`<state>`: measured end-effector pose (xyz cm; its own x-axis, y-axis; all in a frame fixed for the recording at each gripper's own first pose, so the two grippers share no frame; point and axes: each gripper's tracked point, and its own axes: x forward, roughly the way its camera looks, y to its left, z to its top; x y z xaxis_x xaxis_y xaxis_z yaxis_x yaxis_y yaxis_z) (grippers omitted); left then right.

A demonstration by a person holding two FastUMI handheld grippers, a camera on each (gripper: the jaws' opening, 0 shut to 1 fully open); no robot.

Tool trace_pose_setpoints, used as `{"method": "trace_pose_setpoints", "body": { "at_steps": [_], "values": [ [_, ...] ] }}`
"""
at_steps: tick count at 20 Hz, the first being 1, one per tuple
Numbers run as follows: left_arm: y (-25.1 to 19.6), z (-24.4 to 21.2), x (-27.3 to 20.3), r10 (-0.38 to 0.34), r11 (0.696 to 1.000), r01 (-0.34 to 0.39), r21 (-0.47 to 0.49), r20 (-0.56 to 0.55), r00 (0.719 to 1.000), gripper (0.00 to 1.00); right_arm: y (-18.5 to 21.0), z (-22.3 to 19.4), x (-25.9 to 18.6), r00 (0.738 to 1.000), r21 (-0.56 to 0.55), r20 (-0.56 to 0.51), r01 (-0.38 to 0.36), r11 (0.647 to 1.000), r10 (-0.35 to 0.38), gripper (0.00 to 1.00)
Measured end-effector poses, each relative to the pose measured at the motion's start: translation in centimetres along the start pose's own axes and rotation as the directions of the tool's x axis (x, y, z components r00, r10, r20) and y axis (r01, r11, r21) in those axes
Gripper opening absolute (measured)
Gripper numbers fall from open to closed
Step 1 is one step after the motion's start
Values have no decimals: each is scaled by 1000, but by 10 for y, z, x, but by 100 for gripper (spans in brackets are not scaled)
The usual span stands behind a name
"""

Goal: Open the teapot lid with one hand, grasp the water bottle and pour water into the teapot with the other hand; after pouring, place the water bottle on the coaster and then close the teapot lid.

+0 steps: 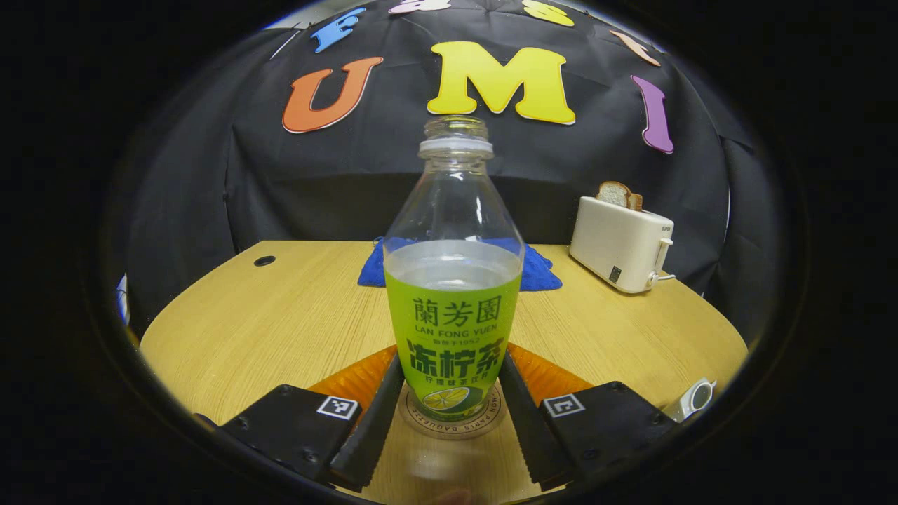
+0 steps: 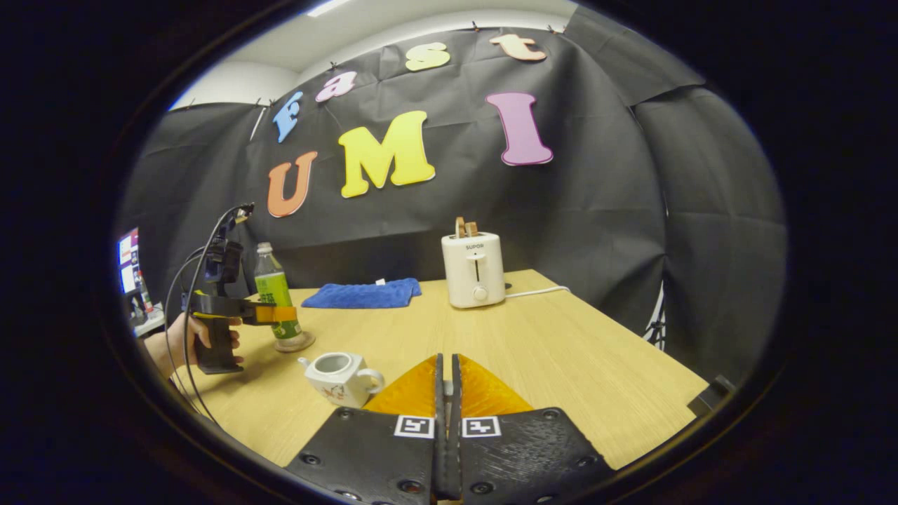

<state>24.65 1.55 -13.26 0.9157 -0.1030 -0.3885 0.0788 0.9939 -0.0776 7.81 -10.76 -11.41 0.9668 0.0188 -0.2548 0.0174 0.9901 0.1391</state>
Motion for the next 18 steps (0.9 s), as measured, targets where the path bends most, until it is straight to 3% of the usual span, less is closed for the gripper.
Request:
{"method": "trace_pose_setpoints", "body": {
  "at_steps": [3,10,13,18],
  "values": [
    [0,-2,-1,7,1000,-7,-6,-11,1000,100,-1,3,-2,1000,1,6,2,1000,-2,0],
    [2,-2,-20,27,1000,-27,-2,18,999,99,12,4,-8,1000,-27,-5,-18,999,18,0],
    [7,-17,-30,28,1000,-29,-13,-19,999,99,20,12,-14,1000,-39,12,-27,999,27,0],
    [17,-31,-76,29,999,-30,-36,-18,999,100,53,20,-18,997,-69,29,-72,995,75,0]
  ]
}}
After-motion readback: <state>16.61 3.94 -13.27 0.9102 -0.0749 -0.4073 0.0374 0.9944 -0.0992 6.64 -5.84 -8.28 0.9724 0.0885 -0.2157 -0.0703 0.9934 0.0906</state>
